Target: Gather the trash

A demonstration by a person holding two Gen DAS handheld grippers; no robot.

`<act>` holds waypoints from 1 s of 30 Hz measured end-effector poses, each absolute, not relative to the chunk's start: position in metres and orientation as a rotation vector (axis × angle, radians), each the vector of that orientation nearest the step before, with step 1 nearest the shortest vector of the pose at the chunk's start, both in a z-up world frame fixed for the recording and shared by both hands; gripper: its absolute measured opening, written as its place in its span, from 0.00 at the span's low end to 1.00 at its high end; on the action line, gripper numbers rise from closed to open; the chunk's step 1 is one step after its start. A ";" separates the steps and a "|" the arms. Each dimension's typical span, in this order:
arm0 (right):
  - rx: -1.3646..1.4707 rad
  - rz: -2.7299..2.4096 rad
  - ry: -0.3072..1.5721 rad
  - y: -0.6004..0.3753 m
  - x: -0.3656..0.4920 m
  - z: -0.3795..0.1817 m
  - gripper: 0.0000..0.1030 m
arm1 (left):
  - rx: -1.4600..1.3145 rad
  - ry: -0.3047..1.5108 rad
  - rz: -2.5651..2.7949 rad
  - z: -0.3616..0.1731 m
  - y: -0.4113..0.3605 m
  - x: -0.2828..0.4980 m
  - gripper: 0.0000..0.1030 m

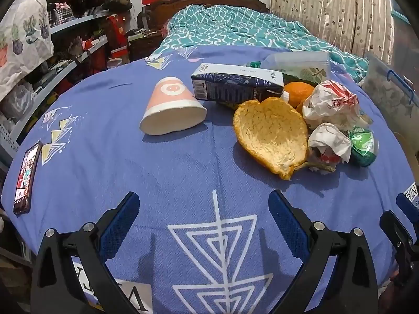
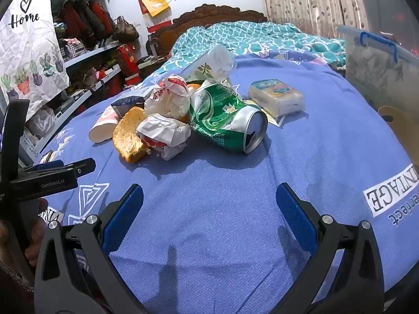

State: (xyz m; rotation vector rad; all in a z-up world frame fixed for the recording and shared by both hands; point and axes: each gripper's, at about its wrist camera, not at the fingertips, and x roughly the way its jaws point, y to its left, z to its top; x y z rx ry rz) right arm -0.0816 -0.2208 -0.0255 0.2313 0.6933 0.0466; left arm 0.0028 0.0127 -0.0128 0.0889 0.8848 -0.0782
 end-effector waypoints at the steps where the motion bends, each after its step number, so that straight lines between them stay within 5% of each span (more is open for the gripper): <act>1: 0.232 0.048 0.695 -0.222 -0.081 -0.025 0.97 | 0.088 0.887 -0.077 -0.013 0.013 0.003 0.92; 30: 0.243 0.050 0.729 -0.222 -0.077 -0.029 0.97 | 0.059 1.001 -0.099 -0.039 0.021 0.016 0.92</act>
